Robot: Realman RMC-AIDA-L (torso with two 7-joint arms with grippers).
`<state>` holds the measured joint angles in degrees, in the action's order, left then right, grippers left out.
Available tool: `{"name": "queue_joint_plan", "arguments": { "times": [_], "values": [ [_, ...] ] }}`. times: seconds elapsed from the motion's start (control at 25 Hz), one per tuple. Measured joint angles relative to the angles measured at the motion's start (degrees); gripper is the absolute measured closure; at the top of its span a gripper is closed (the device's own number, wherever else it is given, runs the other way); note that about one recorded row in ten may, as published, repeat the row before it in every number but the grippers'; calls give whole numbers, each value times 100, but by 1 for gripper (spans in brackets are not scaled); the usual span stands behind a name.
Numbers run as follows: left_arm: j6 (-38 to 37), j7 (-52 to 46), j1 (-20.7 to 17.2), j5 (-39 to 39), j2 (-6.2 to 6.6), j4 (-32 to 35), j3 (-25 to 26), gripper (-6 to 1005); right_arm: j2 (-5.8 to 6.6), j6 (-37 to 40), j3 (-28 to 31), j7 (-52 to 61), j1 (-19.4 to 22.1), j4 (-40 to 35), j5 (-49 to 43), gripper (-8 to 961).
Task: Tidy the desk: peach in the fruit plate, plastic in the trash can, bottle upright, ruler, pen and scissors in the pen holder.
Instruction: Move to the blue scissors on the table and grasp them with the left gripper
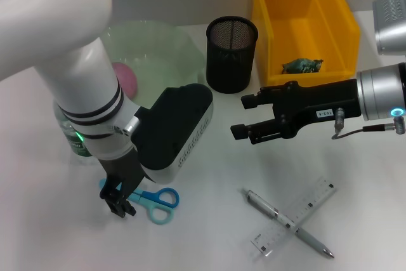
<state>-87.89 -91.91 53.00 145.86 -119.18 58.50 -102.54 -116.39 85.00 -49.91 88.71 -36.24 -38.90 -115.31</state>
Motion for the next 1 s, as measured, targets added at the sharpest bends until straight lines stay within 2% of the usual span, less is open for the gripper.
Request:
{"name": "queue_joint_plan", "arguments": {
  "times": [0.16,0.56,1.0],
  "values": [
    [6,-23,15,31,0,-12,-37,322,2,0,-1,0,-5,-8,0,141],
    [3,-63,53,26,0,-100,-38,466,-2,-1,-1,0,-6,-21,1,140],
    [51,-181,53,143,0,-185,-25,468,-7,25,-1,0,-8,-28,1,140]
  ]
}}
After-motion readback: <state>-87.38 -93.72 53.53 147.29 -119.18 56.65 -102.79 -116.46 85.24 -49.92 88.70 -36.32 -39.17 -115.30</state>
